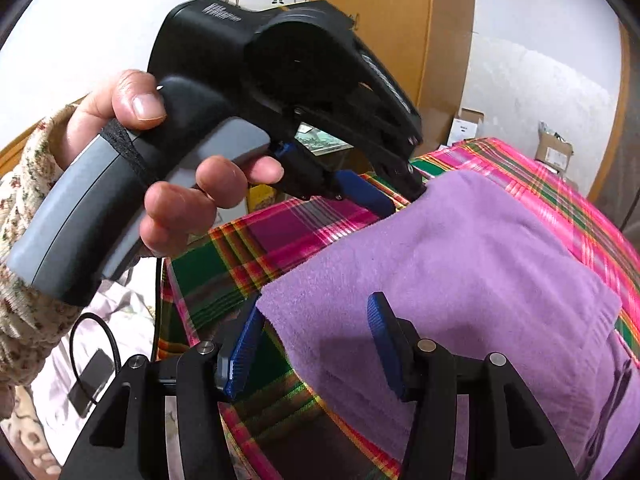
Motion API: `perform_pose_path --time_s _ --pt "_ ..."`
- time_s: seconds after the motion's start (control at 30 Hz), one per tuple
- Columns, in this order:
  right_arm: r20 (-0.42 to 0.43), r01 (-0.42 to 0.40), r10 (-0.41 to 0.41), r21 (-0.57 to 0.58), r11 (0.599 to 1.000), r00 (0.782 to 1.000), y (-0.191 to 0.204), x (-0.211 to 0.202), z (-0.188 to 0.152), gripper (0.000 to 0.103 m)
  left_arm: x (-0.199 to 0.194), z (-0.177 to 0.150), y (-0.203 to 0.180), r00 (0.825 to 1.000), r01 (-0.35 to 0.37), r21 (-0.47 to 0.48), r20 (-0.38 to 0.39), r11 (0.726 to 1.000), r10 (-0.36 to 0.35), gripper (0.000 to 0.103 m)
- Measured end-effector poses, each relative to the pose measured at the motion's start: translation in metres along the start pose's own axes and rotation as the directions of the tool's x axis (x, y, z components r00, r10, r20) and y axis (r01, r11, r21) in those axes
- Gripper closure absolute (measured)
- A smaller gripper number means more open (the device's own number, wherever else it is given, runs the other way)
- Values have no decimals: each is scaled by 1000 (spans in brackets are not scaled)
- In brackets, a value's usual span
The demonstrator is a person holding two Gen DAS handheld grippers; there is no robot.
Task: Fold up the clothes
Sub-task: 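Grasp the folded sweatshirt edge with both grippers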
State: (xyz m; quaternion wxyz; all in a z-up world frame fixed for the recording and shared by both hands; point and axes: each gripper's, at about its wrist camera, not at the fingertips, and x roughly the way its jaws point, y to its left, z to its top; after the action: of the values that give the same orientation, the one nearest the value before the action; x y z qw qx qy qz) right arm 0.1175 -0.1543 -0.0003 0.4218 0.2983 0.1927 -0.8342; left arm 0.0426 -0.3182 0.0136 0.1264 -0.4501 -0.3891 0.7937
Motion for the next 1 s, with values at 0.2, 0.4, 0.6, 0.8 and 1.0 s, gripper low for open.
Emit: perform_pose_path --time_s 0.2,0.4,0.6,0.8,1.0 --pt "-5 -1 1 7 1000 1000 -2 3 -2 47 -5 9 10 990 142 -66 26 988 -140 52" --pt "-6 15 -15 0 1000 1000 0 3 -1 47 20 19 -4 998 51 -44 -38 998 -53 51" --pt "-12 -1 2 23 1000 1000 -3 3 2 47 40 31 -16 996 30 -21 -80 999 -32 51" --pt "-21 -26 27 63 998 999 -11 4 6 55 52 42 -23 993 -12 4 -119 1000 12 74" --pt "-24 -55 58 104 993 998 -22 2 11 88 51 43 -32 992 -31 31 -118 999 34 86"
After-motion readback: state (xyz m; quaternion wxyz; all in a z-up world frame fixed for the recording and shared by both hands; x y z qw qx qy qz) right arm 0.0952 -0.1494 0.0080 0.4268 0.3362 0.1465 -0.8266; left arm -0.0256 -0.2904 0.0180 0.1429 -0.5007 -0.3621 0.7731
